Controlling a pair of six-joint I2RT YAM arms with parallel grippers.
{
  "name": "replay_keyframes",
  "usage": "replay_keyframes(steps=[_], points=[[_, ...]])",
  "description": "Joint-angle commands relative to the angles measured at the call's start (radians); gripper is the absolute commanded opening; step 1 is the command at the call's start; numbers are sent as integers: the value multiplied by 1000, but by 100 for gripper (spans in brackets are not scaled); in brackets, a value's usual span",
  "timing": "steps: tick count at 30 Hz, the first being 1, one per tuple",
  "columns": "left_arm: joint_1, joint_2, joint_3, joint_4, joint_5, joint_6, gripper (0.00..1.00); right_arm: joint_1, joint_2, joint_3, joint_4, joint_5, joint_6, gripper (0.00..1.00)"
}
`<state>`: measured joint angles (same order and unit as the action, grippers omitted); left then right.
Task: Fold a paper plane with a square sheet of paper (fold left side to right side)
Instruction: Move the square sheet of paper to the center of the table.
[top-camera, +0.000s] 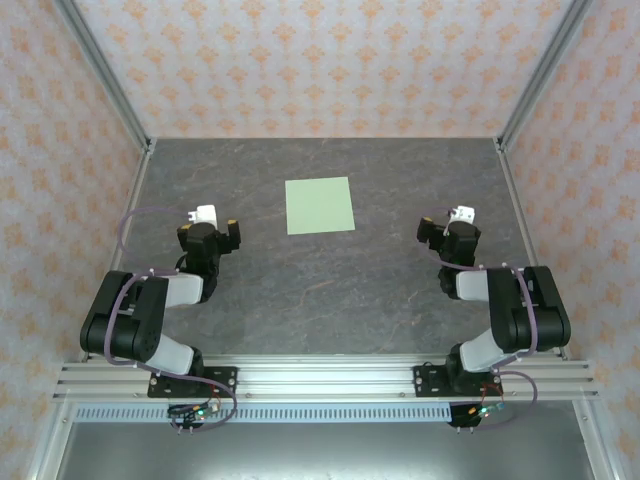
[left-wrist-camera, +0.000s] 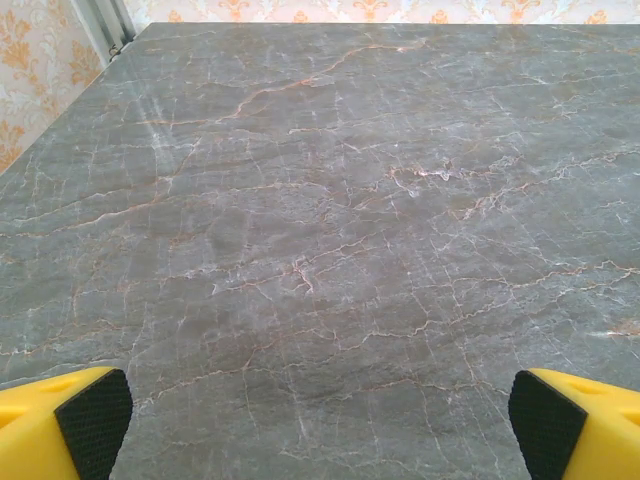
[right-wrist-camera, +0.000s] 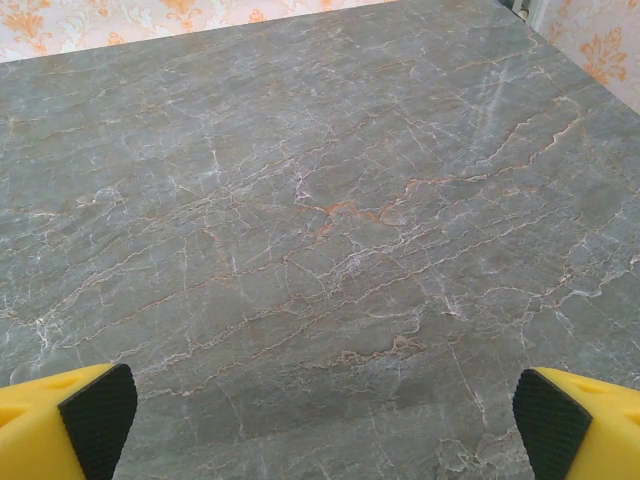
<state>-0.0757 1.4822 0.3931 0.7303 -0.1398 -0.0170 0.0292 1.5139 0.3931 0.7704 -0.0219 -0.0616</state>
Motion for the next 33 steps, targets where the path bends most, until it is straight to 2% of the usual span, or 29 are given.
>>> replay_keyframes(steps=[1,21,24,28,30,33], points=[[10,15,24,34,-34,19,100,-7,6,26,-2,13,3,100],[10,-6,29,8,-32,20,100,-7,-17,25,-10,35,15,100],[4,-128,88,-195,-33,25,100,-8,-136,50,-150,46,22,100],[-99,-242,240,-520,-92,-13,100,-5,-323,114,-439,11,111,100],[-160,-220,357,-688,-93,-82,100,10,-402,146,-567,-3,174,100],[-238,-94,550,-896,-37,-187,100,67,-488,179,-719,8,239,100]])
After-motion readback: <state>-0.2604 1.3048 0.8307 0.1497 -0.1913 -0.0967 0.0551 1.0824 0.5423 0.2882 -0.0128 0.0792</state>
